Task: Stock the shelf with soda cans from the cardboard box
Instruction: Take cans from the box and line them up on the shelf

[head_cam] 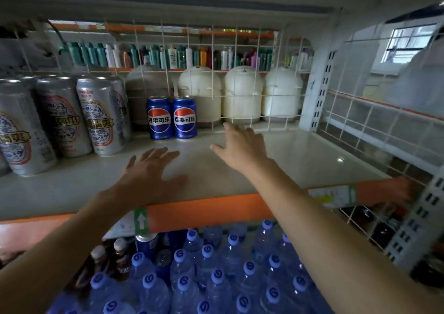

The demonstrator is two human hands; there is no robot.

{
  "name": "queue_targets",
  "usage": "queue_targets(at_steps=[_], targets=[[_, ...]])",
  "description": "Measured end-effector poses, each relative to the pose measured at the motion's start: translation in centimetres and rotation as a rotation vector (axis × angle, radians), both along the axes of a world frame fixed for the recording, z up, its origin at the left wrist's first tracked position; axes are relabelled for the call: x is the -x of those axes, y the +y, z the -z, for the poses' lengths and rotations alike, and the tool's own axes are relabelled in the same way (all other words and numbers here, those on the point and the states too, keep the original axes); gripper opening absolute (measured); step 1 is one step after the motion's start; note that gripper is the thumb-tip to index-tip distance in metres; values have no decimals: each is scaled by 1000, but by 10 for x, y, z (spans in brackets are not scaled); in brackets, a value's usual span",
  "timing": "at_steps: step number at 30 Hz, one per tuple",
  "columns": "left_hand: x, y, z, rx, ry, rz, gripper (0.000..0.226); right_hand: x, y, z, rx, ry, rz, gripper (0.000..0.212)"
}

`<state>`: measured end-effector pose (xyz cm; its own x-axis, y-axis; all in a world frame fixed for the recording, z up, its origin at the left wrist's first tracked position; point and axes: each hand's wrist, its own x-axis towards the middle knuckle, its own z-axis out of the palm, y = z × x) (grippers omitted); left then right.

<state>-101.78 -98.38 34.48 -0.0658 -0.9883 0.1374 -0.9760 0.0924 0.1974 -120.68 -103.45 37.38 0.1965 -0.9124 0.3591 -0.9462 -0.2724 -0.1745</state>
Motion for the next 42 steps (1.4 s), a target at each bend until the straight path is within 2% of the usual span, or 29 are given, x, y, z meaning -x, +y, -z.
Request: queue_targets(at_steps=[7,14,21,26,30,33,37,42], targets=[[65,-12,-20,123,51,238,85,71,45,0,13,59,107,64],[167,-9,-26,107,37,548,90,150,104,13,31,104,310,64],[280,25,-1,137,40,854,79,234,179,38,59,28,585,60],[360,57,19,189,33,1028,80,288,235,66,-3,35,793,63],[406,92,41,274,61,1183,92,317,289,92,-73,9,950,66],[431,122,70,186,86,1247,92,327,331,117,-93,25,1032,69],[453,153,118,81,-3,1333,78,332,378,152,-180,-5,1147,71],[478,180,178,-69,-99,1366,78,343,414,202,-299,-52,1226,75]])
